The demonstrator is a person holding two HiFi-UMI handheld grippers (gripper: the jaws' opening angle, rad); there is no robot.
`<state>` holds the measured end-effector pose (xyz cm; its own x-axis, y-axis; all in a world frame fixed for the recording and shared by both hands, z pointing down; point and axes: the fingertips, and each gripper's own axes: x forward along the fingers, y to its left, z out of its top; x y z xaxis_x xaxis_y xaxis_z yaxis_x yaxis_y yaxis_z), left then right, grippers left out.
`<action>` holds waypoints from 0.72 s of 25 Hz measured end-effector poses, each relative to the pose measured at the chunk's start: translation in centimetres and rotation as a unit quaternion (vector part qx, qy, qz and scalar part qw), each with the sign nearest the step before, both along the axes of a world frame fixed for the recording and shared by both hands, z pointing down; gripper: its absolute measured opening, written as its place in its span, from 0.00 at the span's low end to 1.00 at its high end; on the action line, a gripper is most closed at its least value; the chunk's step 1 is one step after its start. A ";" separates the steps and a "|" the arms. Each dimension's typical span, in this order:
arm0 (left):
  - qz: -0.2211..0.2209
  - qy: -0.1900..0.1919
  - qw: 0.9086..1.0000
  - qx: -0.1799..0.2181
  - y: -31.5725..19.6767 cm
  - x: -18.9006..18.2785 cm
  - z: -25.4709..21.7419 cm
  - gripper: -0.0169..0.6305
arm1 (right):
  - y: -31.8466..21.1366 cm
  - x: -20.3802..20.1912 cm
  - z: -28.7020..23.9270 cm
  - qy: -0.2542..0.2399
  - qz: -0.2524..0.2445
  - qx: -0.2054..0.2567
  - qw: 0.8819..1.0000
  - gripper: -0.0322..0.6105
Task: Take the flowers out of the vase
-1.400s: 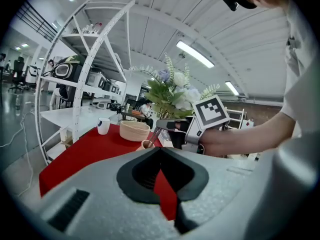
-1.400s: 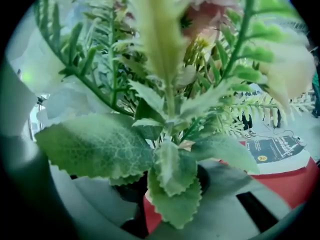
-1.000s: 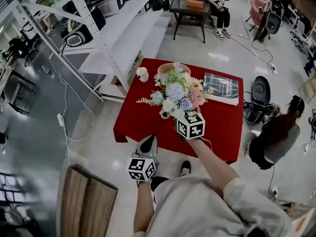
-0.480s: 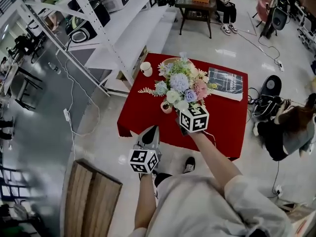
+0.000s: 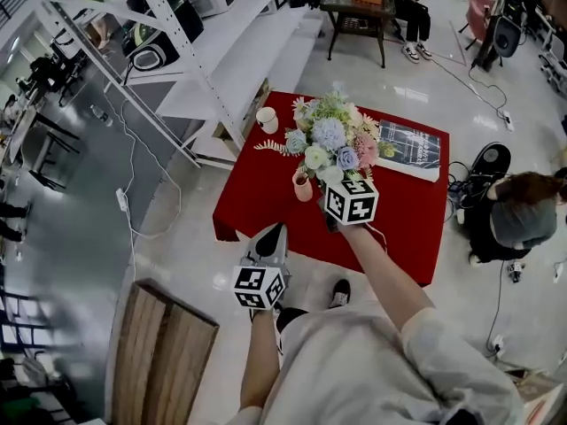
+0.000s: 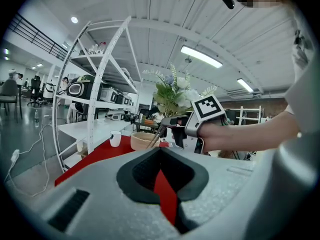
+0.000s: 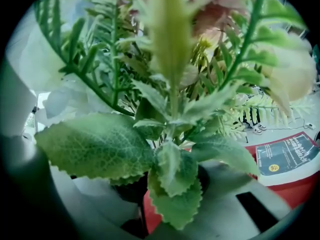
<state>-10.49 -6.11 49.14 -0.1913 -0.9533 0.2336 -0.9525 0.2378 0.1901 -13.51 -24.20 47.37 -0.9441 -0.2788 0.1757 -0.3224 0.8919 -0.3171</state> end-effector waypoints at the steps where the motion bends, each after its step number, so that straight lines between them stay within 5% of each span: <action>1: -0.002 -0.001 1.000 0.000 0.1 -0.2 0.0 0.04 | 0.0 0.0 -0.2 -0.003 -0.001 -0.002 1.000 0.12; 12: -0.019 0.013 0.999 0.027 -0.7 -1.7 -1.6 0.04 | -0.4 2.0 -2.4 -0.044 -0.021 -0.095 0.994 0.12; 18: 0.001 0.004 1.000 0.026 -2.4 -0.4 -1.9 0.04 | -0.3 5.3 -1.5 -0.038 -0.076 -0.140 0.986 0.12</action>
<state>-10.86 -8.51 47.22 -0.1876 -0.9646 0.1852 -0.9514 0.2253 0.2101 -8.25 -24.49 45.89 -0.9848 -0.0834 0.1525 -0.1571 0.8020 -0.5762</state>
